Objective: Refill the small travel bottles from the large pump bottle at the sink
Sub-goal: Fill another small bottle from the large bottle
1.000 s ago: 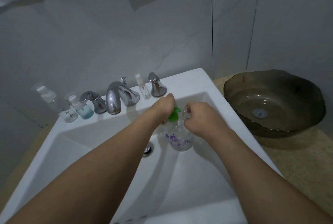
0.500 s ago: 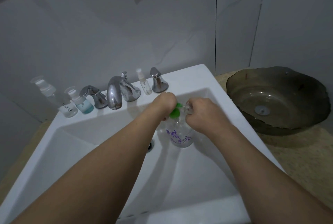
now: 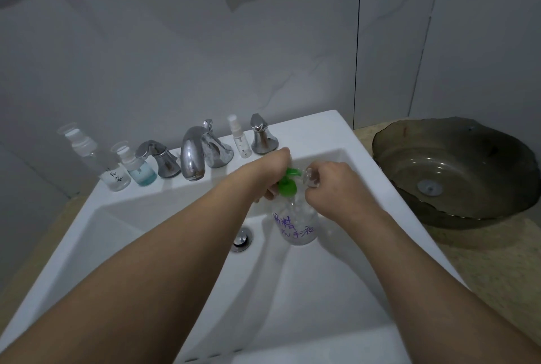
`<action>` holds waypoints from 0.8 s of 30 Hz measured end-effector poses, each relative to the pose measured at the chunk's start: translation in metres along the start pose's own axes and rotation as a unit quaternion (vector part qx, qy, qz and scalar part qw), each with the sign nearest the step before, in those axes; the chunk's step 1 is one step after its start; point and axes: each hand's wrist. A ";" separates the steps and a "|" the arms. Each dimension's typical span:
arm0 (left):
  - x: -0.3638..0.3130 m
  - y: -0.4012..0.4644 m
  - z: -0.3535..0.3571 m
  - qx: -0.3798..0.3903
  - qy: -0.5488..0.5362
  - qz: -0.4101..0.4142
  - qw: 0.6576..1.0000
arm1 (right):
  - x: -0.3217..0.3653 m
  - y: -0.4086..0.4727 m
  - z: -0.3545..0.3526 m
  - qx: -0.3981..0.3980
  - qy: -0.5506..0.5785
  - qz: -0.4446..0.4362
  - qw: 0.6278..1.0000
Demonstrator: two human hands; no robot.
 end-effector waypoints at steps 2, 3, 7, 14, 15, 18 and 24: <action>0.001 -0.002 -0.002 0.005 0.025 0.002 1.000 | 0.001 0.000 0.000 -0.003 0.000 -0.002 1.000; 0.000 -0.003 -0.002 0.002 0.020 0.008 1.000 | 0.001 0.000 0.000 -0.004 -0.001 -0.003 1.000; -0.005 -0.008 0.004 -0.025 0.025 0.031 0.999 | -0.001 0.001 0.001 -0.006 -0.008 0.000 1.000; -0.005 -0.001 0.014 -0.084 0.057 0.079 0.992 | -0.004 0.000 0.002 0.025 -0.018 0.019 0.999; -0.005 -0.005 0.014 -0.094 0.072 0.091 0.989 | -0.004 0.000 0.002 0.026 -0.018 0.022 0.999; -0.001 -0.002 0.015 -0.102 0.059 0.102 0.988 | -0.004 0.000 0.002 0.029 -0.017 0.023 0.999; -0.003 -0.005 0.010 -0.060 -0.030 0.057 0.996 | -0.002 0.002 0.000 0.021 -0.011 0.011 1.000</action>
Point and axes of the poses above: each hand's wrist, its own y-axis towards the middle knuckle, its own z-axis out of the palm, x = y × z
